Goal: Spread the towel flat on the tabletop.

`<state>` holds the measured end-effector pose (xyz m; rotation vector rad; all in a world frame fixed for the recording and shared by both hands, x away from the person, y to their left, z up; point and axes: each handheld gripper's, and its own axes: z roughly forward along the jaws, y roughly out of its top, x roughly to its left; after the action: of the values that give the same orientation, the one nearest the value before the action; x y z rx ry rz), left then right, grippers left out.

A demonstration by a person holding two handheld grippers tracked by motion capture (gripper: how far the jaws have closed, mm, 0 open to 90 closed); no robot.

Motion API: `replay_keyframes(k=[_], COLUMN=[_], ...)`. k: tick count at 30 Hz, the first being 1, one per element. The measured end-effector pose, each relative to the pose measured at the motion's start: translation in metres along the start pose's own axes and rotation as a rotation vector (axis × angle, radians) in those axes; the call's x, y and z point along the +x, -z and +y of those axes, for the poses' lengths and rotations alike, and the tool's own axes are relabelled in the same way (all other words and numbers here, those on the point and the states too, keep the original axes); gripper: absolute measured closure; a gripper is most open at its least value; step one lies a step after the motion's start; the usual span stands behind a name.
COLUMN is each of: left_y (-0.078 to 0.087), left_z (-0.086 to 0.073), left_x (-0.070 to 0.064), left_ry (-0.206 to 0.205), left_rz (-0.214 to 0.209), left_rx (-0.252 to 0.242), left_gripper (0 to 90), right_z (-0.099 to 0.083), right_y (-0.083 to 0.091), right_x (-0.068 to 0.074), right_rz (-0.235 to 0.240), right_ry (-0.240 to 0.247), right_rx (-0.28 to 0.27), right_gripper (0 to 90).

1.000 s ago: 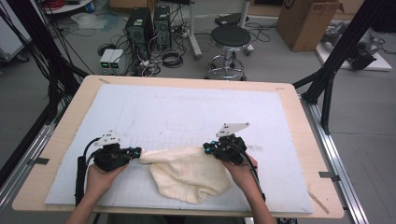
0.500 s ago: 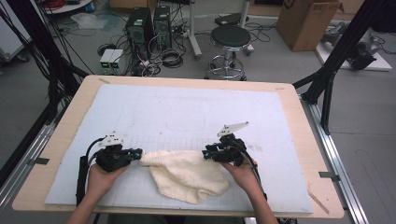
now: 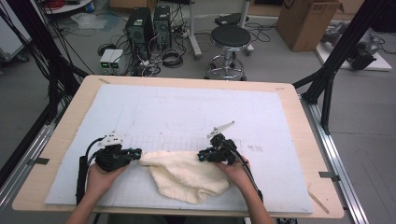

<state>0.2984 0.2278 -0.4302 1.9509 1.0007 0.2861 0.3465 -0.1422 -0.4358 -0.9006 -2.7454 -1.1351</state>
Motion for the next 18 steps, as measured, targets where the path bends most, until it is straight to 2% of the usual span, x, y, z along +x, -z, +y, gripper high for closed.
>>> replay_keyframes(k=[2, 3, 6, 8, 10, 14, 17, 18], left_y=[-0.001, -0.001, -0.006, -0.011, -0.02, -0.039, -0.057, -0.065], left_z=[0.003, 0.005, 0.017, 0.03, 0.045, 0.08, 0.114, 0.128], left_x=[0.001, 0.003, 0.008, 0.013, 0.018, 0.029, 0.039, 0.04], left_ry=[0.015, 0.021, 0.033, 0.047, 0.056, 0.034, 0.05, 0.053], left_rz=[-0.005, -0.004, 0.022, 0.03, 0.052, 0.108, 0.163, 0.196], left_rx=[-0.013, -0.028, -0.043, -0.07, -0.089, -0.097, -0.128, -0.136], left_gripper=[86.6, 86.6, 86.9, 86.9, 86.9, 87.1, 86.9, 84.8], right_z=[0.002, 0.003, 0.006, 0.012, 0.021, 0.04, 0.056, 0.062], right_y=[0.003, 0.007, 0.019, 0.028, 0.035, 0.041, 0.046, 0.049], right_x=[0.003, 0.004, -0.001, -0.007, -0.013, -0.028, -0.046, -0.055], right_rz=[-0.027, -0.047, -0.104, -0.141, -0.198, -0.249, -0.351, -0.381], right_ry=[0.028, 0.034, 0.021, 0.011, 0.018, -0.002, 0.013, -0.006], right_rx=[-0.011, -0.033, -0.107, -0.148, -0.173, -0.187, -0.199, -0.212], right_gripper=[86.1, 86.2, 86.3, 86.2, 86.2, 86.3, 86.2, 83.5])
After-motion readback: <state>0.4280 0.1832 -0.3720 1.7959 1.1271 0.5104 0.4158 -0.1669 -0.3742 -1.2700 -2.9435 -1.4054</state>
